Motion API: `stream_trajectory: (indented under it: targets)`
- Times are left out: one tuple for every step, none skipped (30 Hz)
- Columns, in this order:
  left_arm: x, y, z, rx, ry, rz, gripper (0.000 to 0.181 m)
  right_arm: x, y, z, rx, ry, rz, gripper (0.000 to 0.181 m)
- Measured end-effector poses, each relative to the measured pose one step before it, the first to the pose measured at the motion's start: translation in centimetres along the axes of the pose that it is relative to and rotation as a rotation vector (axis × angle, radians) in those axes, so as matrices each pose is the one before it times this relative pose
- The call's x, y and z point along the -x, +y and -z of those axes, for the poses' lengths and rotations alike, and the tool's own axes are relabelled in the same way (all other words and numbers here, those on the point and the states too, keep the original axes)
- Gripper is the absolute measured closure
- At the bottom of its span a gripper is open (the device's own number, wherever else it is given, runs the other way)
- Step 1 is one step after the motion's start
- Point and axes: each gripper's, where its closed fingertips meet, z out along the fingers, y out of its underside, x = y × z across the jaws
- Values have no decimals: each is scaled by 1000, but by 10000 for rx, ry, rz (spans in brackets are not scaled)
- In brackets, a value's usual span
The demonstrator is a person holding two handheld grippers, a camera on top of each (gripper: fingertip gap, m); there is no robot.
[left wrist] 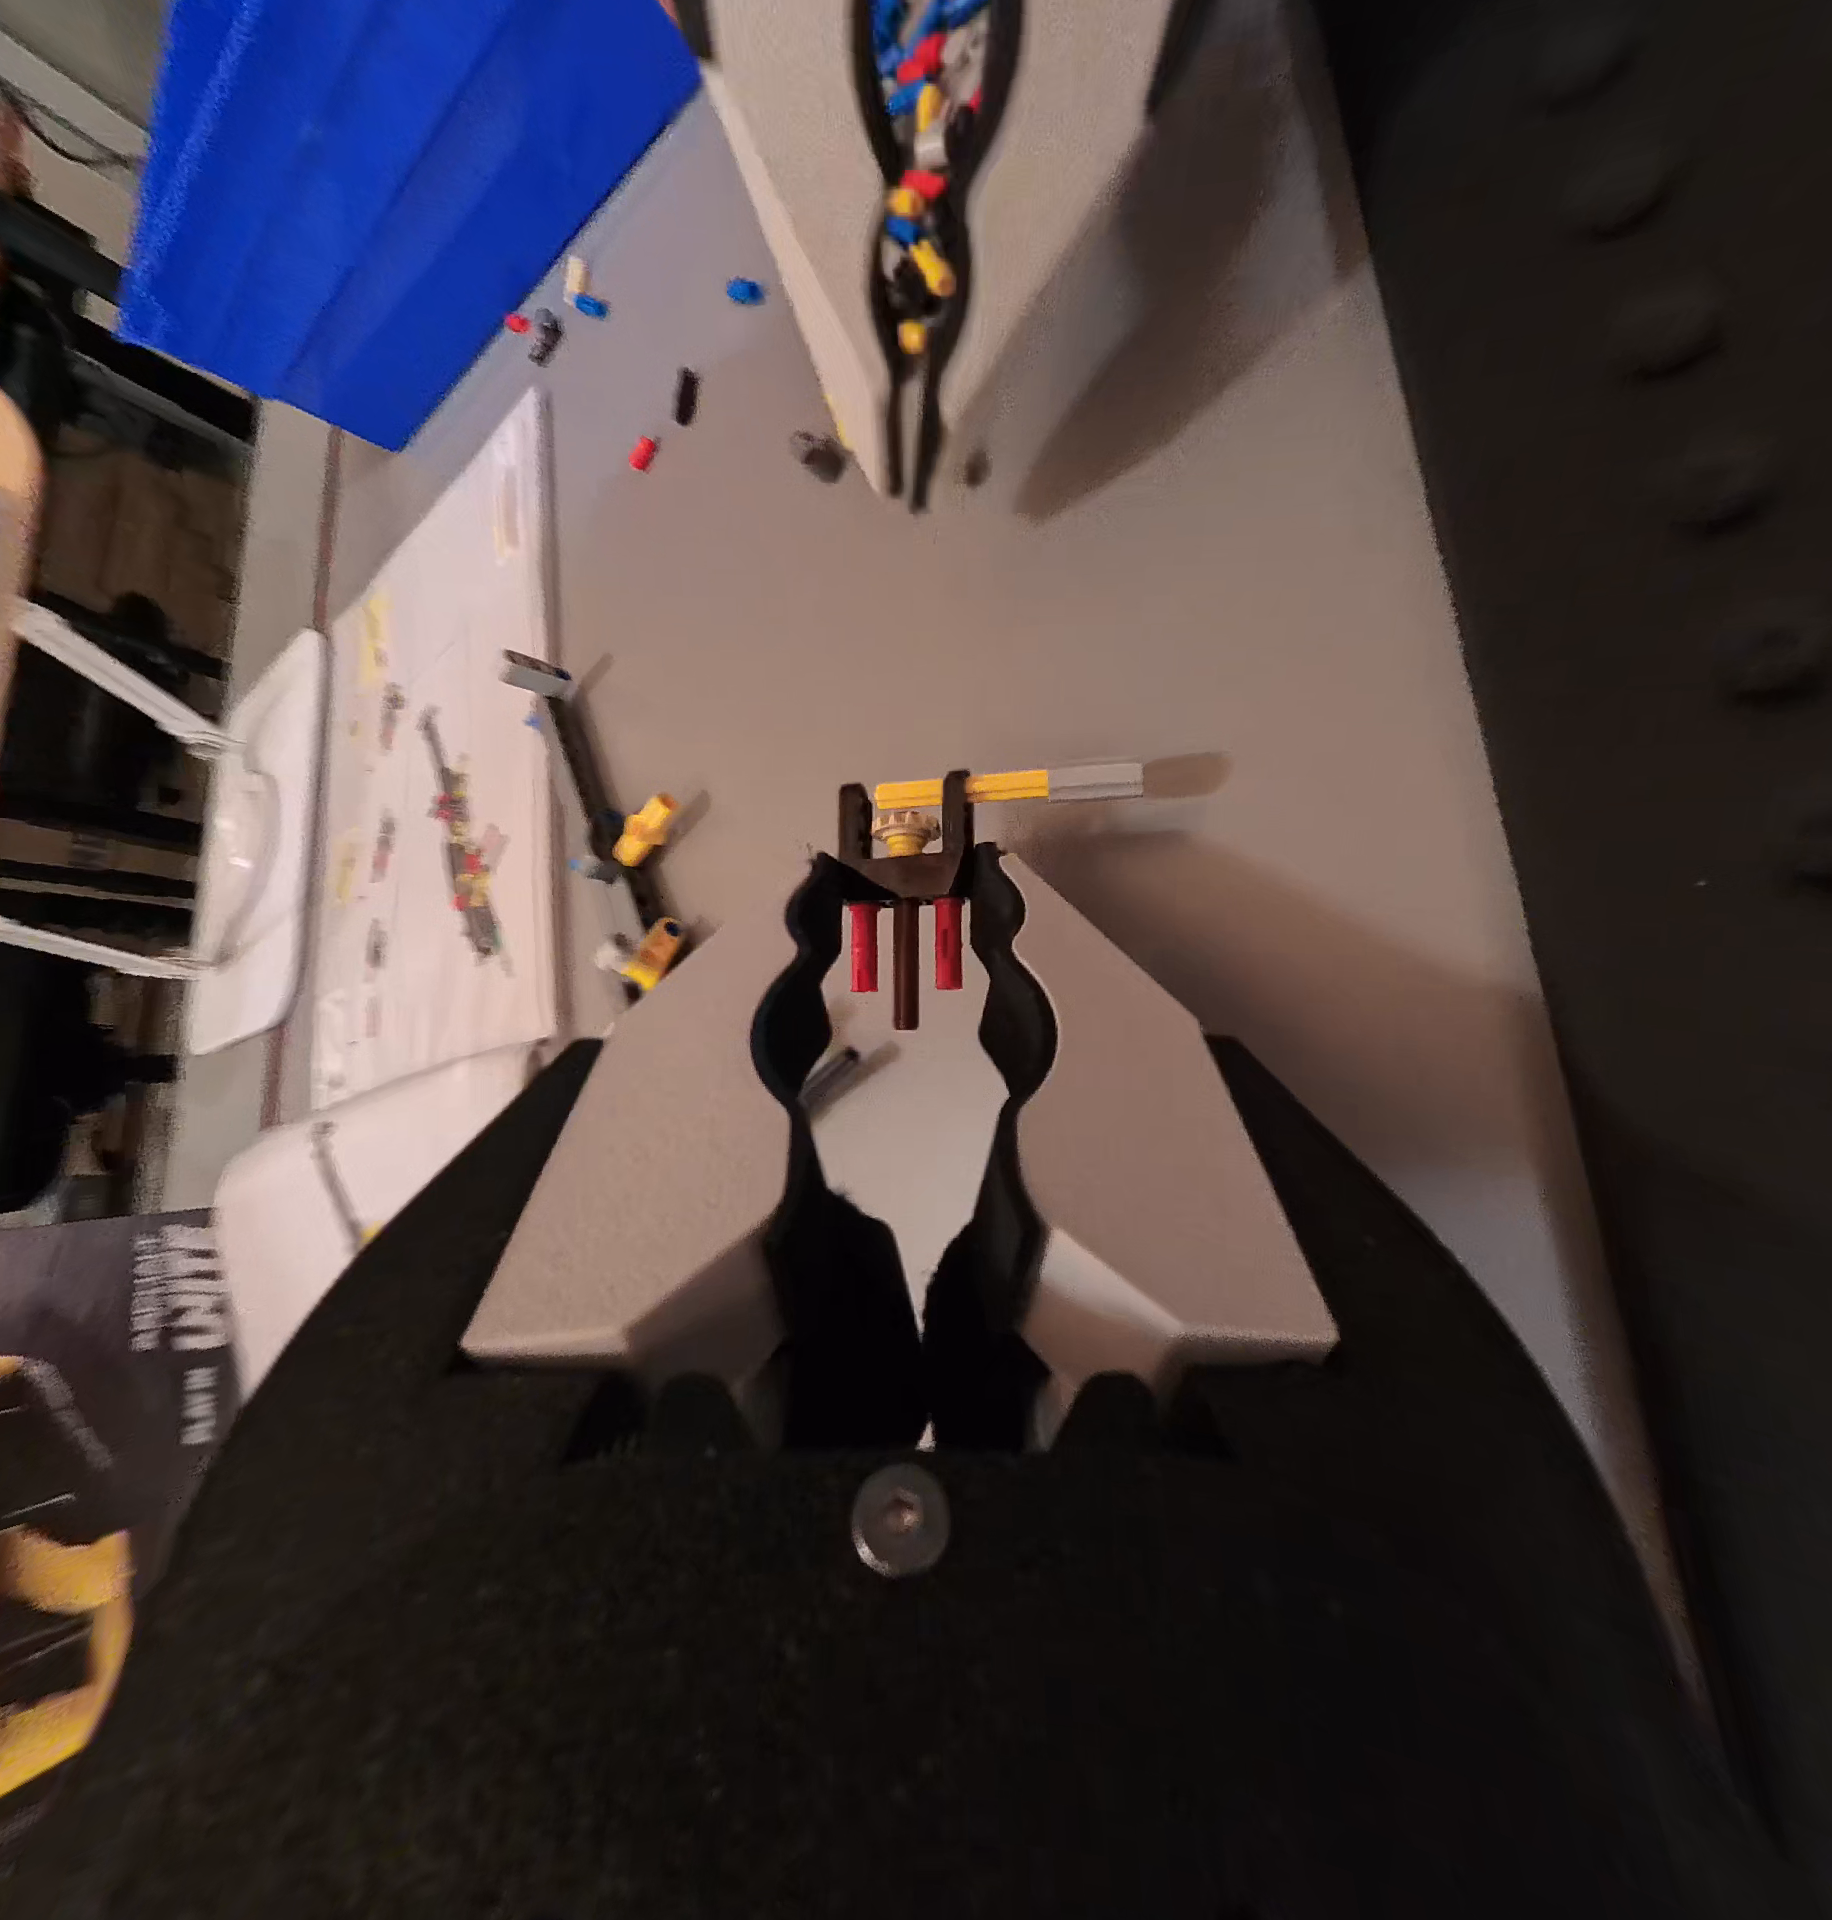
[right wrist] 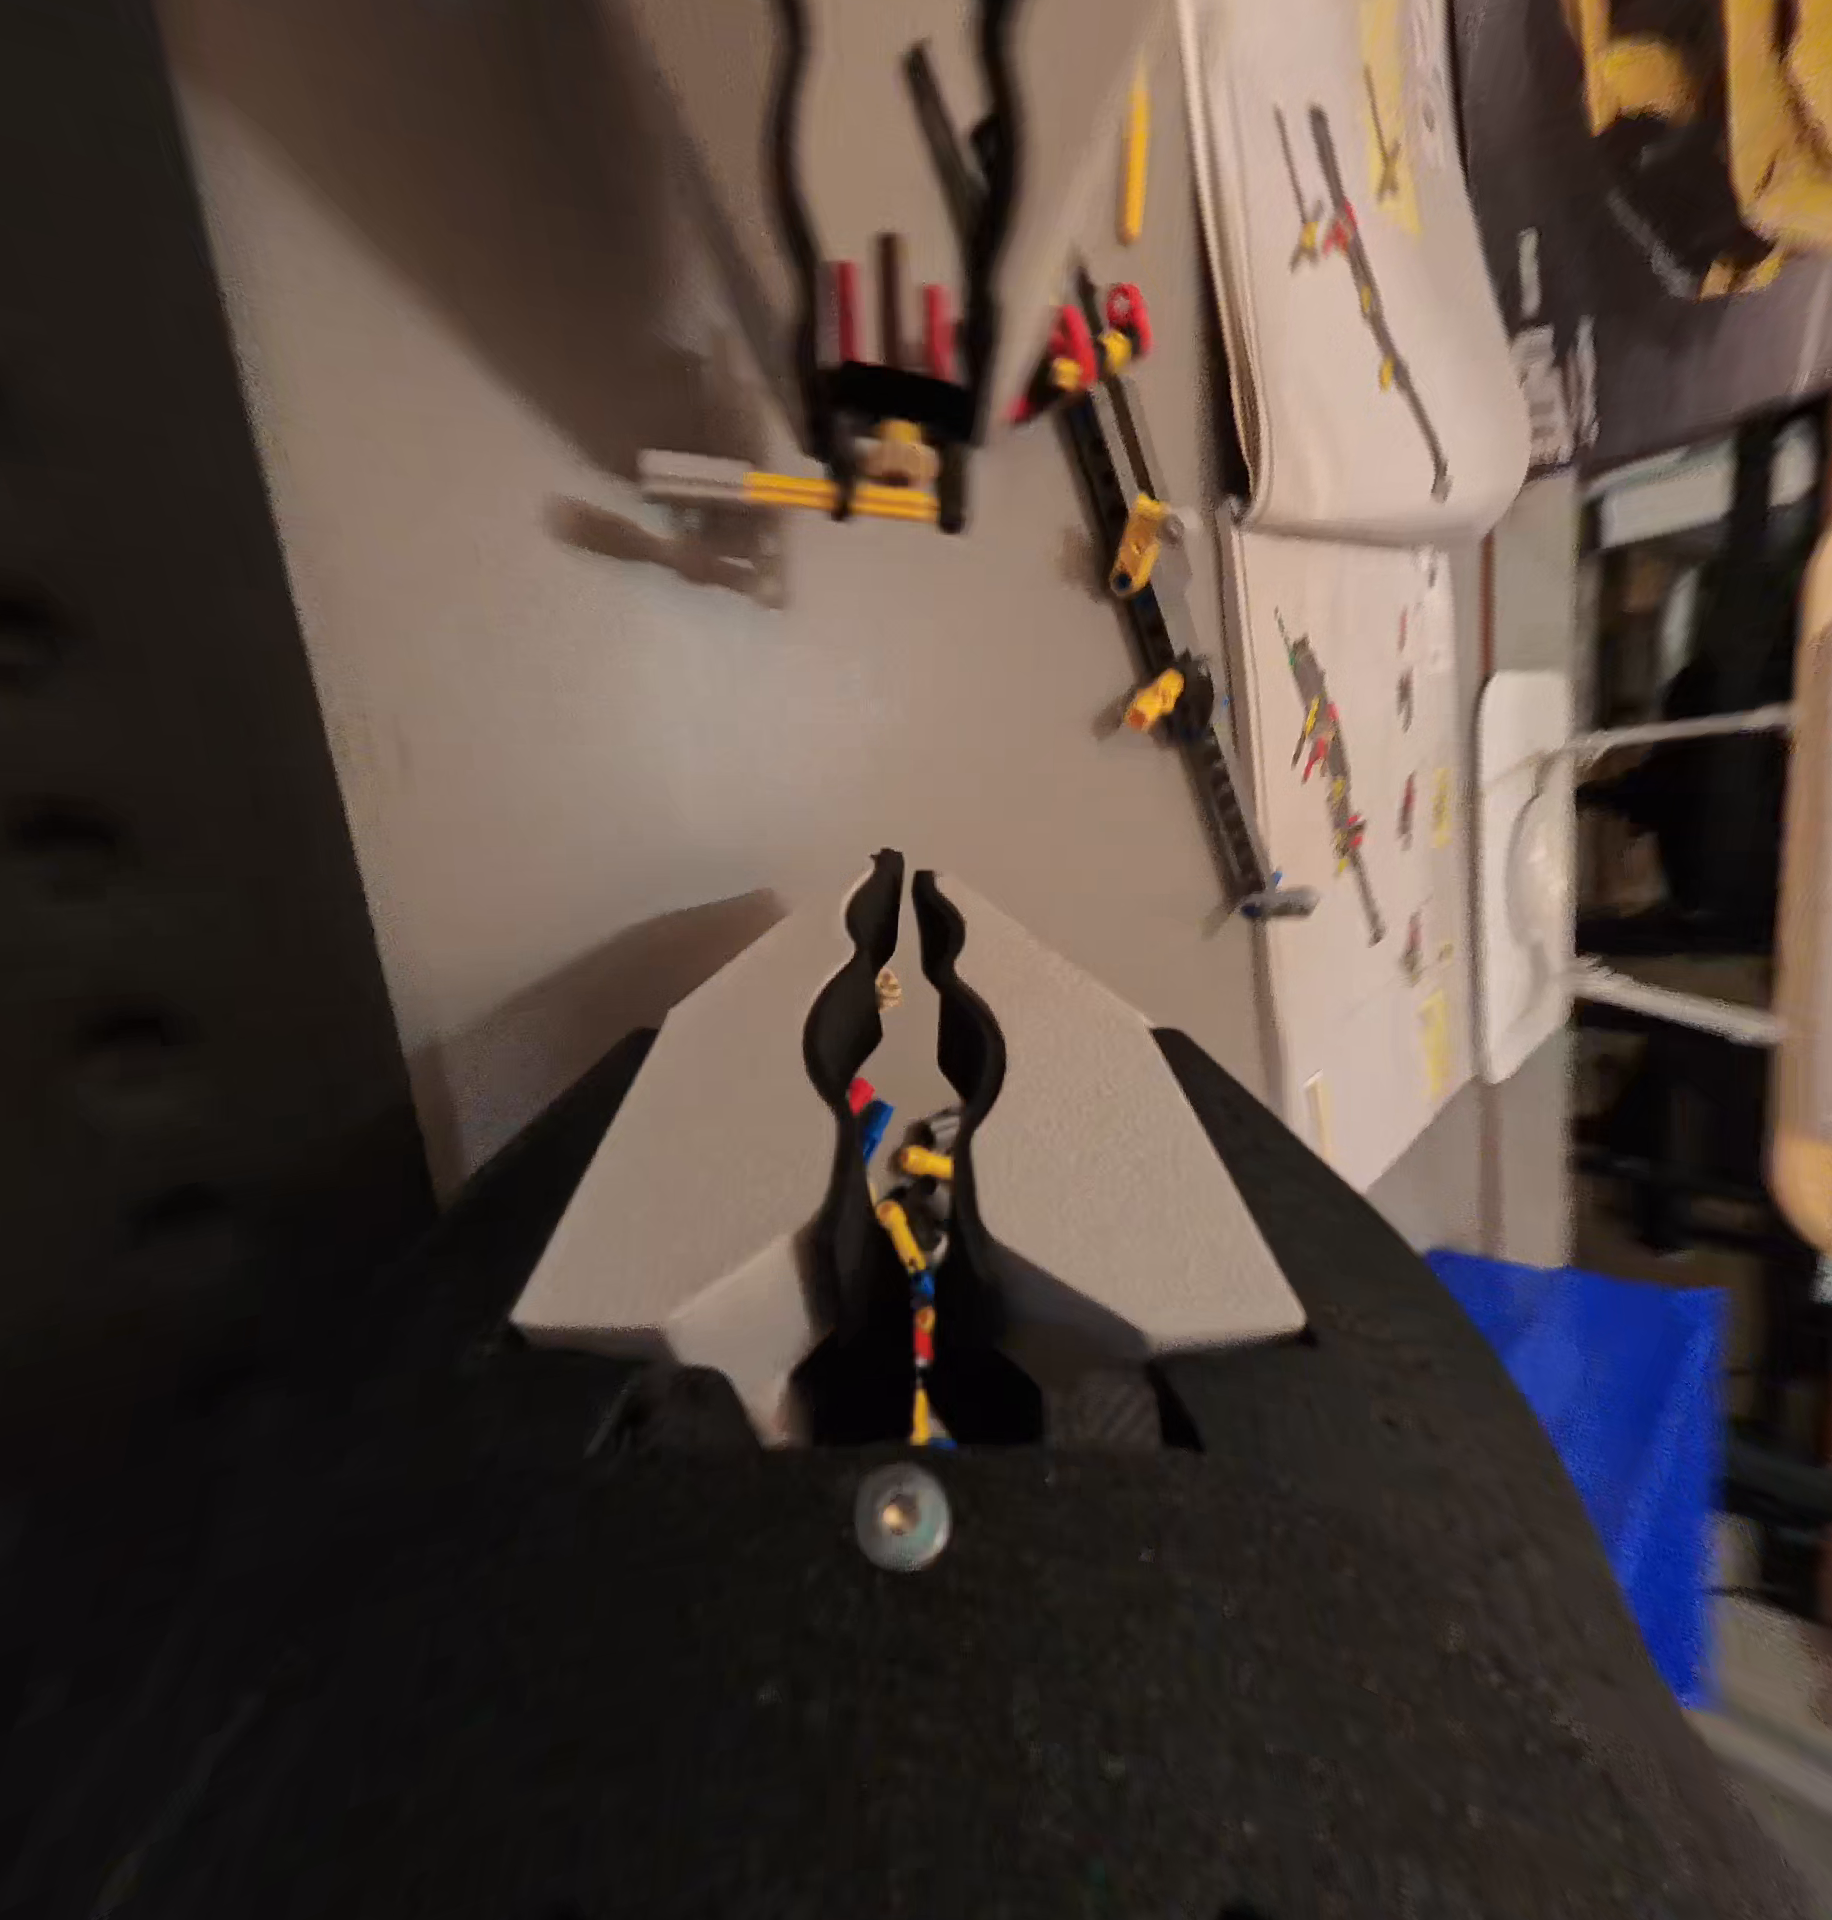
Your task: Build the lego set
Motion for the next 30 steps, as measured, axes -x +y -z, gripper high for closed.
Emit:
stream_trajectory:
  targets:
    - [-397, 144, -96, 75, 384, 321, 159, -281, 371, 298, -152, -267, -925, 178]
    - [-249, 147, -81, 66, 285, 304, 158, -44, 547, 328, -103, -427, -1017, 176]
    - [-120, 75, -19, 14, 195, 242, 158, -84, 827, 267, 66, -426, -1049, 173]
    - [-46, -49, 43, -77, 150, 222, 158, -467, 863, 182, 87, -151, -1100, 169]
    - [-109, -74, 35, -98, 201, 237, 159, 216, 633, 157, -10, -548, -938, 164]
    - [-122, -23, 5, -56, 222, 262, 159, 288, 384, 107, -93, -506, -779, 159]
    - [-89, 14, -9, -33, 184, 227, 159, 136, 179, -8, -109, -279, -626, 157]
    - [-133, 28, -1, -22, 183, 170, 158, 465, 49, -112, -80, -356, -361, 156]
    - [-169, 4, -12, -22, 189, 161, 158, 477, 79, -207, 13, -231, -161, 155]
    - [-83, -19, -2, -24, 102, 137, 158, 166, 153, -291, 85, 41, 9, 155]
    - [-149, 28, -20, 12, 120, 98, 158, -170, 163, -344, 97, 278, 64, 155]
    - [-155, 56, -32, 31, 109, 82, 158, 30, 157, -338, 93, 120, 127, 157]
    - [-83, 88, -59, 50, 54, 47, 158, 166, -90, -205, -20, -5, 87, 159]
    - [-158, 162, -100, 97, 94, 15, 158, 141, -323, -59, -119, -28, 35, 160]
    - [-129, 132, -110, 69, 78, 6, 158, 98, -326, -12, -98, -32, 26, 160]
    - [-101, 62, -79, 20, 49, -15, 158, 206, -340, 13, -119, -96, 7, 161]
    - [-147, 33, -66, 16, 88, -5, 158, 269, -230, -71, -60, -144, 22, 161]
    - [-174, -17, -67, -12, 114, 33, 158, 244, -92, -144, 26, -114, 24, 161]
    - [-214, -13, -82, -8, 137, 63, 158, 249, 27, -199, 79, -113, 52, 161]
    - [-122, -54, -41, -27, 96, 79, 158, 173, 31, -215, 67, -72, 65, 161]
    - [-23, -16, -18, -3, 35, 49, 158, 50, -17, -189, 40, 6, 60, 161]
    - [22, 15, -11, -1, 4, 16, 158, -133, -25, -160, 48, 104, 50, 161]
    - [14, 9, -12, -15, 12, 29, 158, -242, -80, -123, 4, 140, 31, 161]
    - [0, -9, -23, -23, 36, 65, 158, -123, -155, -84, -61, 32, -34, 162]
    - [1, 2, -8, -17, 45, 77, 158, -76, -69, -134, -14, -41, -91, 163]
    - [-5, 17, -5, -6, 37, 59, 158, -126, -133, -86, -63, -24, -100, 164]
    - [-34, -6, -7, -14, 37, 23, 158, -89, -107, -96, -43, -41, -79, 164]
    - [-77, -24, -15, -26, 66, 26, 158, -63, -80, -74, -31, -27, -51, 165]
    - [-110, -25, -20, -26, 88, 59, 158, -62, -27, -24, -6, -2, -4, 170]
    - [-68, -19, -27, -20, 77, 85, 158, 37, -7, -11, 12, -32, 74, 171]
